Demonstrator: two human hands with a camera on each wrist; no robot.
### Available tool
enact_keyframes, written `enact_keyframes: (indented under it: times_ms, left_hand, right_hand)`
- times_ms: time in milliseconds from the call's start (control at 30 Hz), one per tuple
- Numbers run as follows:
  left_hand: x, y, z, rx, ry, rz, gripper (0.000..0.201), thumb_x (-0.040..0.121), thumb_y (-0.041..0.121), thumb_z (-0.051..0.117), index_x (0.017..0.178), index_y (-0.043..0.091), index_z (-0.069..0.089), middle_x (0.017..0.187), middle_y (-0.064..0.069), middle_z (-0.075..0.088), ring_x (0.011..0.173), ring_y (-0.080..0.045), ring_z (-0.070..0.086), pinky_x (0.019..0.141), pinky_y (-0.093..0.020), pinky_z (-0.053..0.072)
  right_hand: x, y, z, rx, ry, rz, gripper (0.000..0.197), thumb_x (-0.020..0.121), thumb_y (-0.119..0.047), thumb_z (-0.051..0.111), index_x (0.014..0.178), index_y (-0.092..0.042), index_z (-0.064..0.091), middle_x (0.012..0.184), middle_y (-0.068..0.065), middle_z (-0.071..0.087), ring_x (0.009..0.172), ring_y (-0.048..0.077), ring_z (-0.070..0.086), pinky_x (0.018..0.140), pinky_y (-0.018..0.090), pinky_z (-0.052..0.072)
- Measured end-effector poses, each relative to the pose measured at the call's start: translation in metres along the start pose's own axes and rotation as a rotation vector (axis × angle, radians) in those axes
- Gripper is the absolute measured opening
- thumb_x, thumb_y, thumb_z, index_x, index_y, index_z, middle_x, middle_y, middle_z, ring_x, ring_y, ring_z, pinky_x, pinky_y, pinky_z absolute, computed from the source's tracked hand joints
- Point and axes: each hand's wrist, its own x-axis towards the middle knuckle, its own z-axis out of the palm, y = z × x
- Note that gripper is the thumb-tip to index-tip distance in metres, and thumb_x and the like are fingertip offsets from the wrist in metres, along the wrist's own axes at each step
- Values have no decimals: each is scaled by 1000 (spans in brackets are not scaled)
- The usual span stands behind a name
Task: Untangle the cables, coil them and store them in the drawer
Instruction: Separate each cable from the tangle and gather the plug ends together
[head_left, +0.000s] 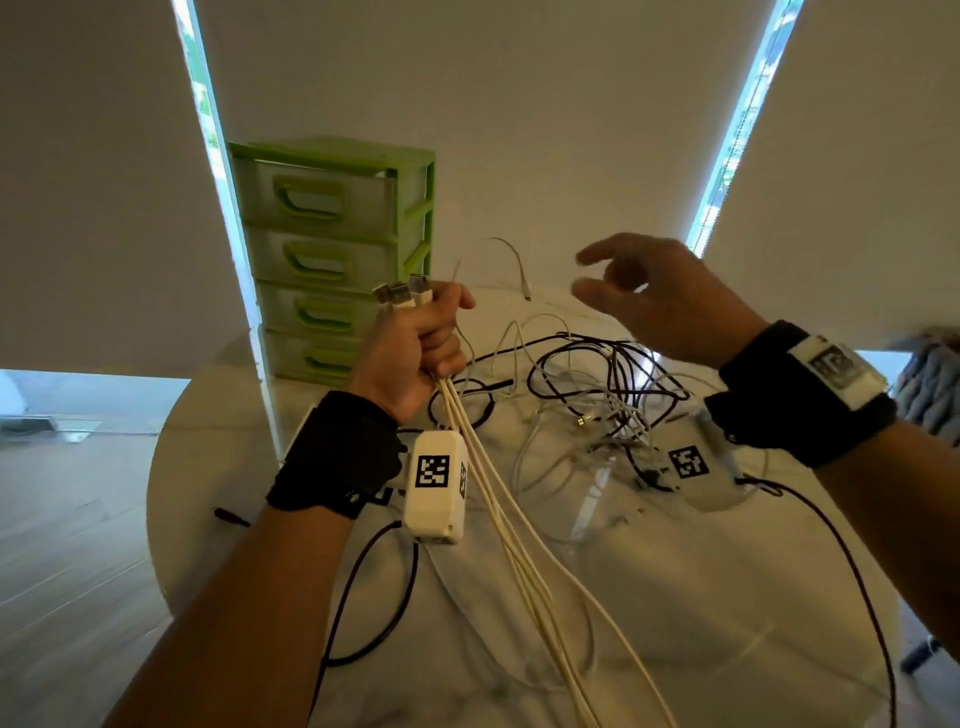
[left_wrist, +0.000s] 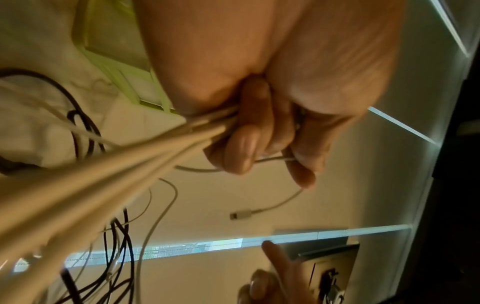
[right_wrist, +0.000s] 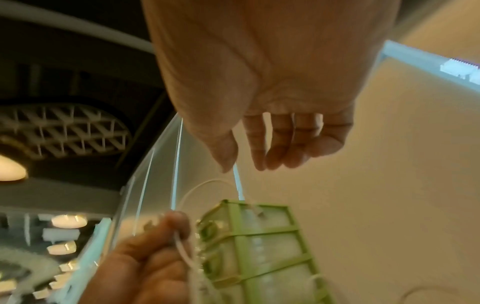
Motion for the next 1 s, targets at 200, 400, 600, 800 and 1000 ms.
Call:
enact_keyframes:
  times_ms: [200,400,600,800,1000]
  left_hand:
    - [-11,-10,17,248,-161,-63,23,94,6,51,73,7,62,45,9,46,35,-4,24,40,-20,23]
    - [-7,-13,15,159,-89,-173,19,85,23,60,71,19,72,43,10,22,34,-4,18,39,-19,22]
    - [-3,-13,13,-118,-12,-148,30,77,19,59,103,3,61,46,10,27,36,-1,24,43,-17,28]
    - [-4,-15,18,-123,-15,-141,18,76,14,58,91,5,59,43,9,33,37,-3,27,42,-18,34]
    - [-3,-20,18,-80,-64,-139,22,81,22,57,91,4,66,45,8,27,39,-4,24,46,-21,36]
  right_hand:
    - [3,-40,19,664,-240,331,42,96,-45,48,115,-10,62,97,6,74,94,21,70,83,32,55]
    - [4,-43,20,1041,-102,347,25,98,-7,49,123,-9,51,85,7,68,74,17,68,61,26,56]
    - [-13,-25,36,623,-333,103,17,95,-1,53,92,-16,45,84,9,73,73,18,69,60,25,50]
    - [-22,-20,59,280,-291,-70,28,92,-6,58,80,-25,42,81,6,70,70,21,65,67,37,57]
    - [-22,-15,65,238,-272,-30,14,93,-13,60,92,-15,47,83,3,71,70,12,68,65,31,59]
